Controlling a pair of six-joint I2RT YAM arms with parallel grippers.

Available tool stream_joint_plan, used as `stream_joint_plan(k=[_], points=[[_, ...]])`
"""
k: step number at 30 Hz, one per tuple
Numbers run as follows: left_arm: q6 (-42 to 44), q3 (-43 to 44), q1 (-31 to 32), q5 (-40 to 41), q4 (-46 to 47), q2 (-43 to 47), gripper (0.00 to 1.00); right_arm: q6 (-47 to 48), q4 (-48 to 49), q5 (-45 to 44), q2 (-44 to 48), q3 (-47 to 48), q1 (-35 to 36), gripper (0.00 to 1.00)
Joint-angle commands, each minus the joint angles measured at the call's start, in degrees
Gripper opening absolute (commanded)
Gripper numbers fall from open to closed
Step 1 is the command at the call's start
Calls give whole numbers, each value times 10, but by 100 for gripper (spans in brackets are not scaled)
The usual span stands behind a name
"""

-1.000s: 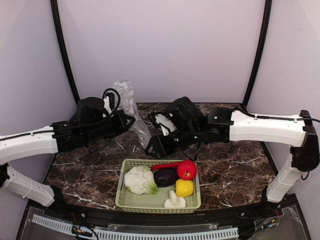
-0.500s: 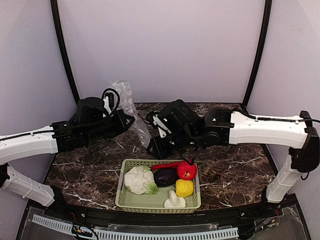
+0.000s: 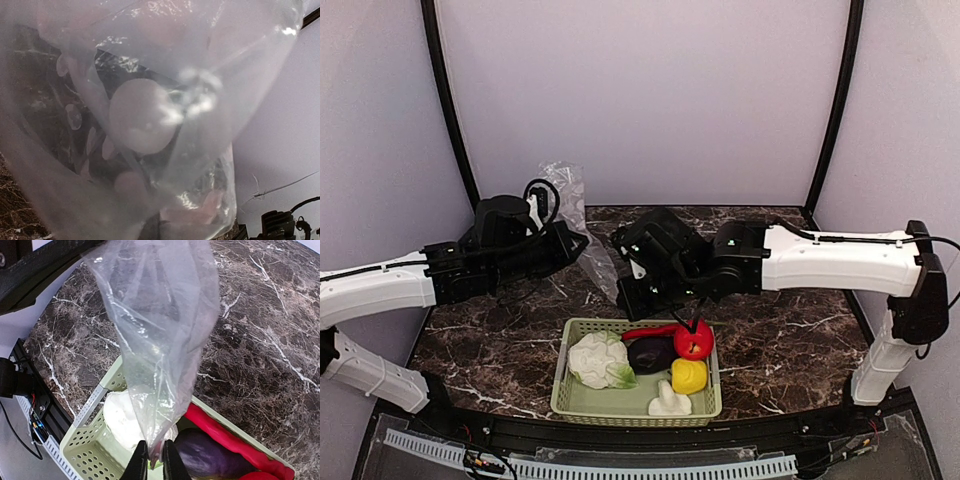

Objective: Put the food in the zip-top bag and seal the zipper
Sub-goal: Pass from the left arm to the right

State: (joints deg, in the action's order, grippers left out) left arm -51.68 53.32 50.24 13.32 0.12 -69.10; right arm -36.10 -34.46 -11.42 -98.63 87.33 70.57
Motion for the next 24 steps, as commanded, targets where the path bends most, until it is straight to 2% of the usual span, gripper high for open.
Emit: stream_joint_plan(k=[1, 4, 16, 18, 20, 21, 23, 24], points=[[1, -6, -4, 13, -21, 14, 1, -7, -9, -28, 1, 12, 7, 6], [5, -7, -12, 13, -30, 19, 1, -6, -11, -35, 8, 3, 6, 0], [19, -13, -69, -31, -71, 46, 1, 50, -1, -26, 32, -32, 7, 0], [27, -10, -71, -42, -71, 43, 5, 62, 6, -14, 35, -33, 6, 0], [37, -6, -71, -56, -70, 41, 17, 73, 15, -1, 37, -32, 6, 0], [45, -3, -71, -60, -70, 40, 27, 81, 20, 6, 38, -31, 6, 0], [60, -1, -71, -70, -71, 43, 41, 95, 26, 17, 42, -28, 6, 0], [67, 0, -71, -70, -75, 50, 45, 102, 26, 21, 42, -26, 6, 0]])
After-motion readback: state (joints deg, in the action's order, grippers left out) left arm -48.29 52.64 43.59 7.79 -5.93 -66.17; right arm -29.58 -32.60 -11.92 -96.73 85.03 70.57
